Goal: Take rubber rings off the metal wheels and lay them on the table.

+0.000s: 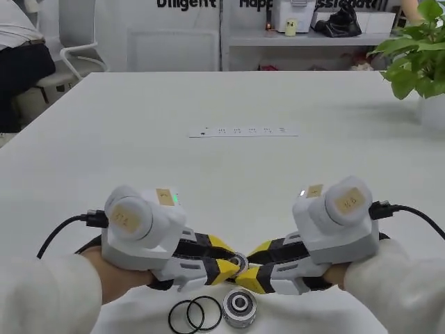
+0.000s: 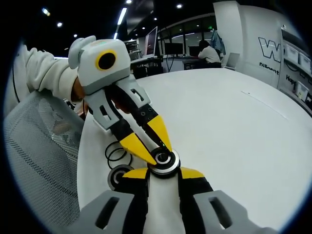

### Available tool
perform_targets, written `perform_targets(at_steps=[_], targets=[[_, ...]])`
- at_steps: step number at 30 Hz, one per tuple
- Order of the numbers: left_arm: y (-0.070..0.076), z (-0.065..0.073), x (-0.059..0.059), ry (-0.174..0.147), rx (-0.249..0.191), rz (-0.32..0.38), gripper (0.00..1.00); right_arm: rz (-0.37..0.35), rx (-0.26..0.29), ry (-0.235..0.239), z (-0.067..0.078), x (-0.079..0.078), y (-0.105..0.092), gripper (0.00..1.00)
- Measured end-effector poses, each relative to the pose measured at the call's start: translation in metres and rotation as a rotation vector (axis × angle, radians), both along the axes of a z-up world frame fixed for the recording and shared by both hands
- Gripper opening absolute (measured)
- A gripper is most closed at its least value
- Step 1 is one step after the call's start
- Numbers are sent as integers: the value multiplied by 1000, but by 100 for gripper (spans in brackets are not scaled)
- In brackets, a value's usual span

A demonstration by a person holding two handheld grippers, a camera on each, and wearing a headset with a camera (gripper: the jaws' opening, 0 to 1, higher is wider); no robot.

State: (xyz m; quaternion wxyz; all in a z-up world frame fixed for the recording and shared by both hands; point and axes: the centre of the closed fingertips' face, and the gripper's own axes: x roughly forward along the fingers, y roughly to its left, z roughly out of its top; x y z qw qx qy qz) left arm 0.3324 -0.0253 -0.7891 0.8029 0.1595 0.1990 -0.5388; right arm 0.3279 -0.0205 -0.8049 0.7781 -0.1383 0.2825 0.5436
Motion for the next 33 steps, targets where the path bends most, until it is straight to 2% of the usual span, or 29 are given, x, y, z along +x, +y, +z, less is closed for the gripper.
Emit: perform_targets(at_steps=[9, 12, 13, 14, 17, 18, 20, 21, 23, 24, 33], targets=[[0, 0, 0, 0, -4, 4, 13, -7, 2, 28, -1, -1, -6, 12], [0, 0, 0, -2, -5, 5, 13, -10, -5, 29, -2, -2, -8, 7], [0, 0, 0, -4, -5, 4, 13, -16, -18, 17, -3, 1, -10, 0], [0, 0, 0, -3, -5, 2, 13, -32, -19, 0, -2, 4, -11, 0], [0, 1, -2, -12, -2, -7, 13, -33, -11, 22, -2, 2, -9, 0], [-1, 1, -2, -14, -1, -9, 13, -27, -10, 24, -2, 1, -9, 1], [0, 1, -2, -16, 0, -11, 13, -13, -2, 35, -2, -3, -7, 10], [0, 1, -2, -18, 0, -12, 13, -11, 1, 28, -1, -3, -5, 16], [0, 1, -1, -18, 0, -13, 13, -9, 4, -12, 2, 1, -3, 19], [0, 1, -1, -17, 0, -13, 13, -6, -1, -12, 1, 1, -2, 22], [0, 1, -1, -9, -16, -20, 13, 18, 19, -17, -2, 2, 6, 24]])
